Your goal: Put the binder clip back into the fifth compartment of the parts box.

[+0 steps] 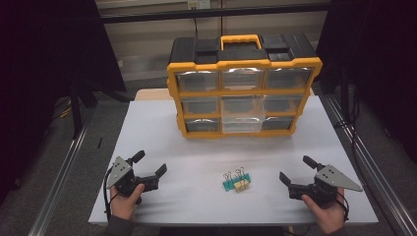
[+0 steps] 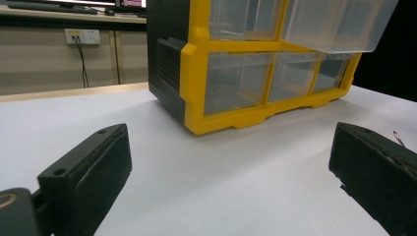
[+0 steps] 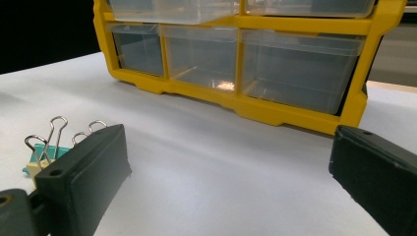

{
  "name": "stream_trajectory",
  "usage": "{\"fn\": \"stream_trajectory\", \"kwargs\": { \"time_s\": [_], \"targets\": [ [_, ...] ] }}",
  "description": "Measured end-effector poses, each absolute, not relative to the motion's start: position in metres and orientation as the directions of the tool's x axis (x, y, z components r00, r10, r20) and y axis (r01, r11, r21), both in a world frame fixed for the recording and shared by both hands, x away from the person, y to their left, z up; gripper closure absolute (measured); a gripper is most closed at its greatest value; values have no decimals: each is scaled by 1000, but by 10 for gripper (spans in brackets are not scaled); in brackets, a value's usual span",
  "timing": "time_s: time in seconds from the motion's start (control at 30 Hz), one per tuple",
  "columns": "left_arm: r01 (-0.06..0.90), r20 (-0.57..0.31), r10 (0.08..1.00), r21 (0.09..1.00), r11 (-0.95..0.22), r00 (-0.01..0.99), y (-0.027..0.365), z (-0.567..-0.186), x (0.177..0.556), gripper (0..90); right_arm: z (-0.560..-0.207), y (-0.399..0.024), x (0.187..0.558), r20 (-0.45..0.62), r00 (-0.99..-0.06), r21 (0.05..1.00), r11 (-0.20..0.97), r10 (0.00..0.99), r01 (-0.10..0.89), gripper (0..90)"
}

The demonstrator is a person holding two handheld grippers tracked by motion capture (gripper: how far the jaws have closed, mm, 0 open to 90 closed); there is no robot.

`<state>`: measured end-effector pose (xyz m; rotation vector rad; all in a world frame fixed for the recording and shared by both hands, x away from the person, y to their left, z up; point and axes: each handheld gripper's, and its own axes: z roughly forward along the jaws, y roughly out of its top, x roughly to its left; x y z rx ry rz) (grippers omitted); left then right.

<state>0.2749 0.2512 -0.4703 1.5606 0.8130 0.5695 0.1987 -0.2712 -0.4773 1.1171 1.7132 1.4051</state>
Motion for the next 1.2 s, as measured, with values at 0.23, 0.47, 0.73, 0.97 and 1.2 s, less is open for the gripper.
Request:
{"fn": "stream_trajectory", "kwargs": {
  "time_s": [0.23, 0.47, 0.73, 0.97, 1.2],
  "targets": [
    [175, -87, 765, 984, -35, 638, 250, -470, 274, 26, -477, -265, 200, 35, -428, 974, 66, 903, 219, 11],
    [176, -83, 762, 984, -42, 642, 250, -470, 273, 26, -475, -250, 205, 30, -451, 965, 92, 892, 246, 18],
    [171, -70, 767, 984, -53, 638, 251, -470, 274, 26, -473, -223, 211, 9, -494, 949, 147, 869, 277, 40],
    [174, -75, 765, 984, -49, 640, 251, -470, 273, 26, -472, -205, 214, -7, -527, 939, 188, 850, 289, 50],
    [173, -73, 761, 983, -53, 645, 250, -471, 273, 28, -475, -195, 216, 29, -544, 919, 191, 838, 344, 92]
  ]
}}
